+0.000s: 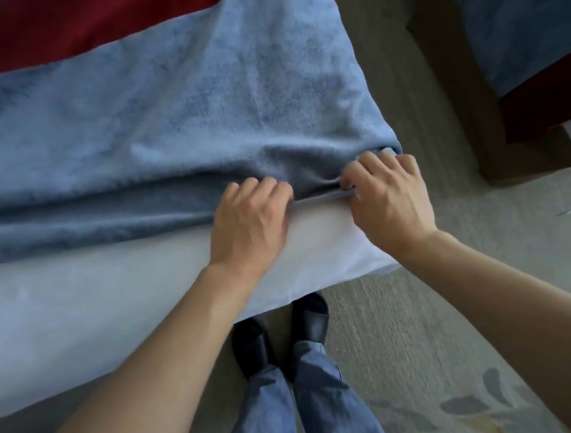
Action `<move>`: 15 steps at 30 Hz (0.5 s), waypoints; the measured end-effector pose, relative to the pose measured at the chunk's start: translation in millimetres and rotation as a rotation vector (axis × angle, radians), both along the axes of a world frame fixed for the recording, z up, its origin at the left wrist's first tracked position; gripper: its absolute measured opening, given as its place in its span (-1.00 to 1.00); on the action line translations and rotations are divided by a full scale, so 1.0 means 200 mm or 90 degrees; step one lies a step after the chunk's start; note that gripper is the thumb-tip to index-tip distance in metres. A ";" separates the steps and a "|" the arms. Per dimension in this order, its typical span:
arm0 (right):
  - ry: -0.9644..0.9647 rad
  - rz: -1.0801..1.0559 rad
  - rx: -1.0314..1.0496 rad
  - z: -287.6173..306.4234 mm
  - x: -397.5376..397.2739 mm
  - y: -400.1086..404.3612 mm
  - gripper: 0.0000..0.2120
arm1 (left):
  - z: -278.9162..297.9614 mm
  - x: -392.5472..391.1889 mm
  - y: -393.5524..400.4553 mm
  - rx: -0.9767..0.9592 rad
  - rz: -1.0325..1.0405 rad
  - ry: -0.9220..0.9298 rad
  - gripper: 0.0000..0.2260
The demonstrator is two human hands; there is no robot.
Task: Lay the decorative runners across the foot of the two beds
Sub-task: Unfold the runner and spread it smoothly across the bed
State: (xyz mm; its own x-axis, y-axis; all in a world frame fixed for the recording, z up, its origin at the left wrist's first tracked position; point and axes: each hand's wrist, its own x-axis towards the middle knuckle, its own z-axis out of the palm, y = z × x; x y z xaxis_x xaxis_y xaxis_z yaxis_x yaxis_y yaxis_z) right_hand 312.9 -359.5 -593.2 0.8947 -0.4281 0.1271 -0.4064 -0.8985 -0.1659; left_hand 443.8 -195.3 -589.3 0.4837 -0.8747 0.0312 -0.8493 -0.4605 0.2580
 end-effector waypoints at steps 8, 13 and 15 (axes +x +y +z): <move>0.019 -0.069 0.012 -0.02 -0.16 -0.01 -0.80 | 0.02 -0.12 -0.04 -0.027 -0.029 0.027 -0.89; 0.025 -0.114 0.048 -0.02 -0.22 0.03 -0.78 | 0.01 -0.23 -0.01 -0.008 -0.052 0.023 -0.85; 0.018 -0.072 0.047 0.00 -0.18 0.07 -0.81 | 0.00 -0.20 0.05 0.005 -0.034 0.016 -0.84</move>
State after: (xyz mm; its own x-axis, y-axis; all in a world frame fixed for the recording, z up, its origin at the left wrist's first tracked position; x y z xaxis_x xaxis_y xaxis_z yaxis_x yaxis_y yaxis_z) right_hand 277.4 -344.6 -592.6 0.8430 -0.5337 0.0671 -0.5098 -0.8326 -0.2168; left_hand 402.9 -185.5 -589.1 0.4372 -0.8993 0.0135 -0.8661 -0.4169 0.2757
